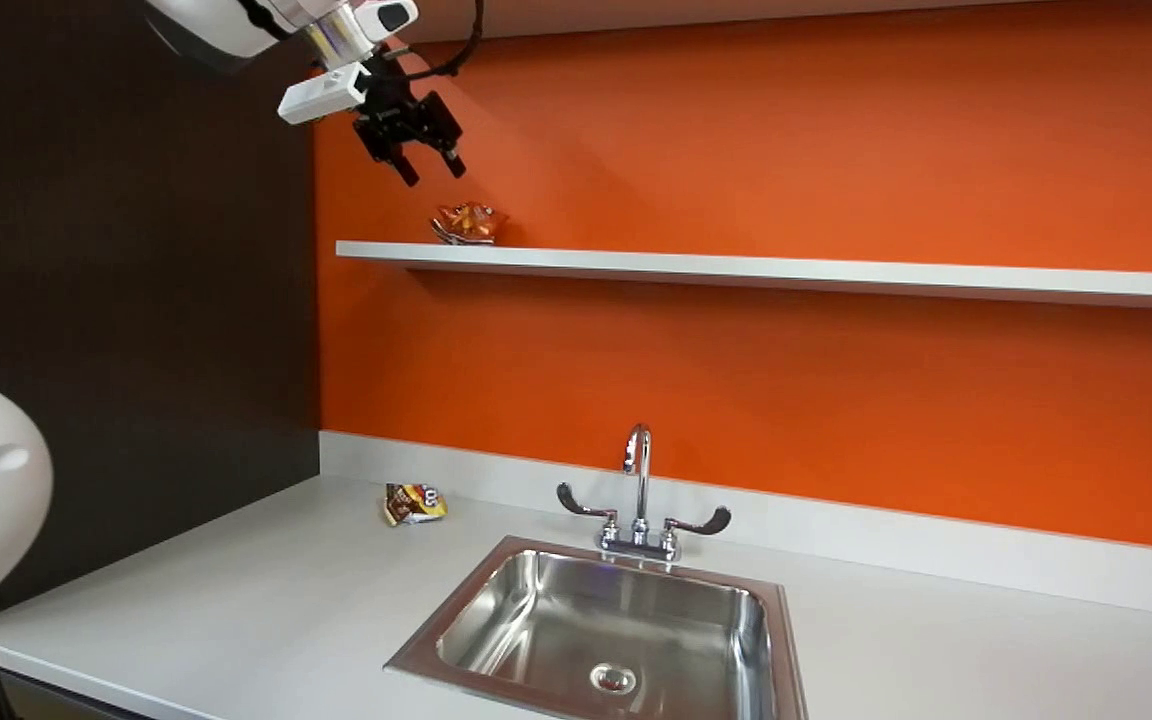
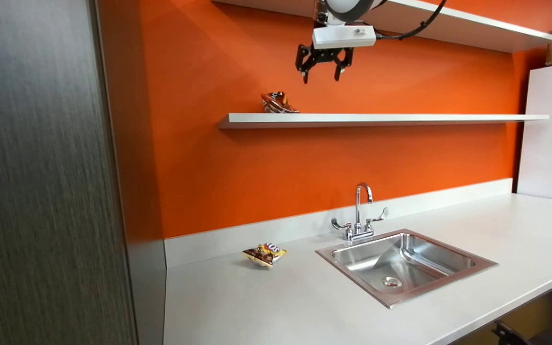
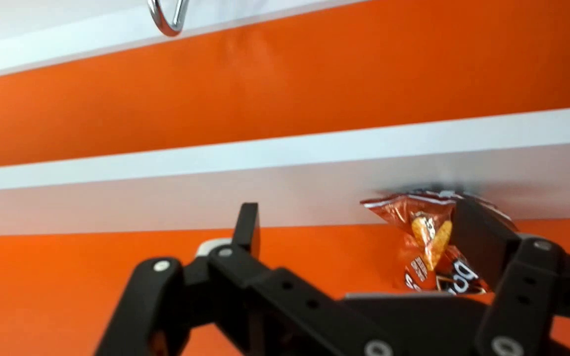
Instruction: Put the orange packet on the bottom shelf above the sink.
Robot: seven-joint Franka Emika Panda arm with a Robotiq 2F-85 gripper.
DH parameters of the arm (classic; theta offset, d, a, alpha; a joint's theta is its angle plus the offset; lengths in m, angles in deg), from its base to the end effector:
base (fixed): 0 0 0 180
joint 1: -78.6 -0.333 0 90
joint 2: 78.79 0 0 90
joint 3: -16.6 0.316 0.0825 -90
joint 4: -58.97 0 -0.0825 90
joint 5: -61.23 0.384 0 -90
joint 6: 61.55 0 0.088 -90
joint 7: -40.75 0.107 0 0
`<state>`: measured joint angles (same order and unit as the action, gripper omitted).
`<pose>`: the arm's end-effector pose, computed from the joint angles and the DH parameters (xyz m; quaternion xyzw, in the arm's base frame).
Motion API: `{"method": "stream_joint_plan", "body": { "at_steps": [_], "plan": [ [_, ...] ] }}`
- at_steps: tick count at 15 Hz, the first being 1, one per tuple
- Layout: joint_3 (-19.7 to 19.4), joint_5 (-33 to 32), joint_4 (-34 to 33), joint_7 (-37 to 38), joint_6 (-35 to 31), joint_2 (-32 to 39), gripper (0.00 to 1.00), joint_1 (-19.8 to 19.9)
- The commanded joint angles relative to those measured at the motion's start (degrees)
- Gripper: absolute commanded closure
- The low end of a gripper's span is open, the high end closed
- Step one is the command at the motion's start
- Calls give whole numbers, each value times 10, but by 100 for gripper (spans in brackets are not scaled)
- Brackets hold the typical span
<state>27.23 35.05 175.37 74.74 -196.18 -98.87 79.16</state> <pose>0.4880 0.0962 0.6669 0.9161 -0.0888 0.3778 0.1006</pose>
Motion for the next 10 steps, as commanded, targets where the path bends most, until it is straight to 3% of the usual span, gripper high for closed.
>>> {"method": "stream_joint_plan", "body": {
  "at_steps": [1, 10],
  "plan": [
    [-15, 59, 96, -45, 45, -90, 0, -4],
    [-55, 126, 290, -124, 97, -186, 0, 10]
  ]
}}
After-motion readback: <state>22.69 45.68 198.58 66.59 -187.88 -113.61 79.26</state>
